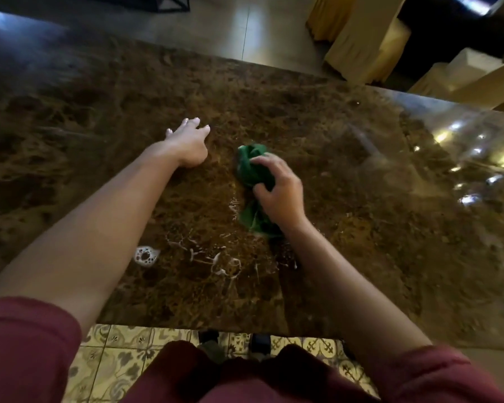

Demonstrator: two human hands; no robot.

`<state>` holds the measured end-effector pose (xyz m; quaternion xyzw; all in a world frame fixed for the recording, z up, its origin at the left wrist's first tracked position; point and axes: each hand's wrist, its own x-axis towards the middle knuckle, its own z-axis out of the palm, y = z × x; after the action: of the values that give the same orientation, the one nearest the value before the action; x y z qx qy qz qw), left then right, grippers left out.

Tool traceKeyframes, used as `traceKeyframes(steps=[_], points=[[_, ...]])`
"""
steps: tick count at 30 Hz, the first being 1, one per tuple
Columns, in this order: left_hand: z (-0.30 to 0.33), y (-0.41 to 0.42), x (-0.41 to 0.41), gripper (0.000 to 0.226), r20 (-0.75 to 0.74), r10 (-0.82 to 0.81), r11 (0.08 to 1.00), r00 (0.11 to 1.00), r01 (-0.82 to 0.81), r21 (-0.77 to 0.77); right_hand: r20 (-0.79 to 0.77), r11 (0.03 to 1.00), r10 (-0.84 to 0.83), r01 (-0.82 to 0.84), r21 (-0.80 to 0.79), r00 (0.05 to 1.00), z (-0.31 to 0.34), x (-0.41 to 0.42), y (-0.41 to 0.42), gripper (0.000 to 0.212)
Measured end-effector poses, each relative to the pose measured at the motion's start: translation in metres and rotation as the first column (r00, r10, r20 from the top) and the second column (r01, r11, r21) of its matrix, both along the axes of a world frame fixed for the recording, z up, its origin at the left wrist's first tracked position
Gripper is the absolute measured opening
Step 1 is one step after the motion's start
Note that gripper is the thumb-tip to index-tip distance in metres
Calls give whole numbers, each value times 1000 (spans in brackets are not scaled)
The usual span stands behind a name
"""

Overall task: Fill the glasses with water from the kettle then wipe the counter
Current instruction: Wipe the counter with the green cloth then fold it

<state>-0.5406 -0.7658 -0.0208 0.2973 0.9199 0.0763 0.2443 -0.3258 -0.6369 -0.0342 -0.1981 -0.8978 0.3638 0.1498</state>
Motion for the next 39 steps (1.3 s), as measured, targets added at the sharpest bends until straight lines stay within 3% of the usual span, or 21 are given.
traceKeyframes(steps=[4, 8, 13, 16, 20, 22, 25, 33, 36, 39], points=[[2, 1, 0, 64, -5, -8, 1000, 1000, 8, -10, -20, 980, 196, -197, -29, 980, -5, 30, -62, 49], [-2, 2, 5, 64, -56, -24, 999, 998, 23, -25, -48, 961, 254, -258, -101, 966, -5, 51, -82, 46], [2, 0, 7, 65, -43, -25, 999, 999, 24, -28, -209, 952, -55, -11, -305, 976, 24, 57, -41, 41], [2, 0, 8, 65, -45, -16, 1000, 999, 15, -18, -165, 940, -236, 181, -290, 958, 30, 78, 14, 42], [-2, -3, 7, 63, -48, -40, 999, 998, 40, -4, -44, 870, -355, 314, -380, 934, 10, 98, 59, 44], [-3, -4, 6, 62, -55, -43, 999, 998, 43, -5, -40, 900, -344, 317, -300, 938, 1, 96, 49, 41], [-4, -1, 5, 61, -58, -44, 999, 997, 44, -13, -86, 966, -208, 191, -177, 974, -7, 87, 0, 40], [-6, 1, 3, 62, -75, -38, 999, 996, 36, -27, -88, 985, 96, -107, -135, 991, -18, 54, -114, 39], [-6, -1, 3, 62, -75, -41, 999, 996, 40, -22, -127, 976, 81, -105, -192, 989, -8, 47, -111, 41], [-6, -4, 2, 62, -55, -43, 999, 998, 43, -1, -204, 965, -113, 59, -254, 973, 6, 53, -84, 42]])
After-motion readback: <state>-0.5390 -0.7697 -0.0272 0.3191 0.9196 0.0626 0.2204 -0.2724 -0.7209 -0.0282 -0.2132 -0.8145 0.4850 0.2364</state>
